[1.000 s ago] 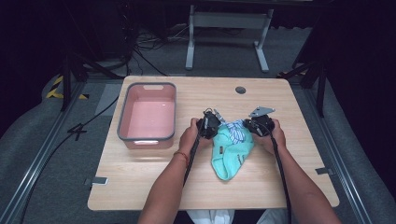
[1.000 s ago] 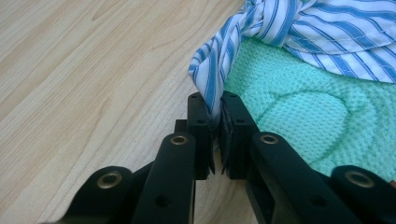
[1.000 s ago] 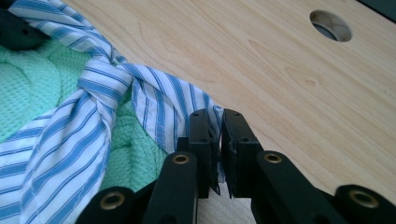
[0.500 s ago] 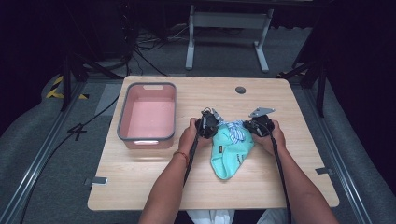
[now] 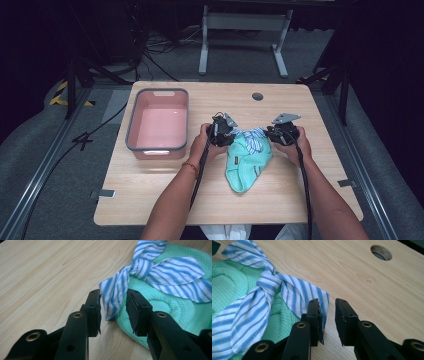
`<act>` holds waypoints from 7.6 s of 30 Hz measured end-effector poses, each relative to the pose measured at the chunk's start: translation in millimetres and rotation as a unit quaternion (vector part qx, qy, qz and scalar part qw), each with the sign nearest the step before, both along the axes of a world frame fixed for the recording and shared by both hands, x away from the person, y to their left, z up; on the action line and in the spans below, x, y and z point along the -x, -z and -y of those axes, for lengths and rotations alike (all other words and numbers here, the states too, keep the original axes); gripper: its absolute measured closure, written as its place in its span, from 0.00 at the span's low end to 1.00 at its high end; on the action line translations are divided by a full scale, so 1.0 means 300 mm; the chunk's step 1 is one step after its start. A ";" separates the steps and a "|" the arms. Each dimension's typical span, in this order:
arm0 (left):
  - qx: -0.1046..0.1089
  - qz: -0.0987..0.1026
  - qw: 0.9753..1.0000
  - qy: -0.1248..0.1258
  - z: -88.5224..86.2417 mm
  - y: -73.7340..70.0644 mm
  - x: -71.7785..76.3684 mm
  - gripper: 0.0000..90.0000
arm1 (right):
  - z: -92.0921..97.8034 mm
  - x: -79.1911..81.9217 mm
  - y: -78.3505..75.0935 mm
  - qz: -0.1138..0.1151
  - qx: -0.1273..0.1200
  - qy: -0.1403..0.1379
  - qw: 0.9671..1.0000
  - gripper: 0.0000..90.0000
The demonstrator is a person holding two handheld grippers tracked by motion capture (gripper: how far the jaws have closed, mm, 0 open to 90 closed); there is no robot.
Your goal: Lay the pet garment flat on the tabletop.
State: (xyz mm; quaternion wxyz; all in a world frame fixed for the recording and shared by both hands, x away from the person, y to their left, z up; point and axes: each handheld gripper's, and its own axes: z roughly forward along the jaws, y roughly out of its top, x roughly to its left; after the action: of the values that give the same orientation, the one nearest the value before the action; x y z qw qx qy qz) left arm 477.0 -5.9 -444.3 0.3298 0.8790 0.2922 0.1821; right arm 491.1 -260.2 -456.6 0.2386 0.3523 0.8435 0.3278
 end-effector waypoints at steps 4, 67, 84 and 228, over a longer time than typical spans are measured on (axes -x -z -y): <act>-0.003 0.006 1.000 0.018 0.007 -0.017 0.025 0.72 | 0.005 0.011 -0.014 0.003 -0.004 -0.004 1.000 0.80; 0.017 -0.022 0.994 0.105 -0.081 0.111 0.284 0.66 | -0.228 0.263 -0.008 -0.048 0.007 -0.193 0.980 0.95; 0.010 -0.011 0.995 0.095 -0.072 0.110 0.296 0.66 | -0.110 0.364 -0.085 -0.034 -0.005 -0.213 0.976 0.95; -0.014 -0.033 0.994 0.102 -0.096 0.088 0.369 0.24 | 0.057 0.515 0.050 -0.081 -0.009 -0.148 0.986 0.29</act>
State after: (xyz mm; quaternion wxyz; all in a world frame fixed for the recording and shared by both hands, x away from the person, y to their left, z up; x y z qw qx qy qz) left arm 366.4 23.0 -470.8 0.3245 0.9143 0.2092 0.1225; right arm 336.7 -277.2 -471.7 0.1149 0.2512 0.8998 0.3376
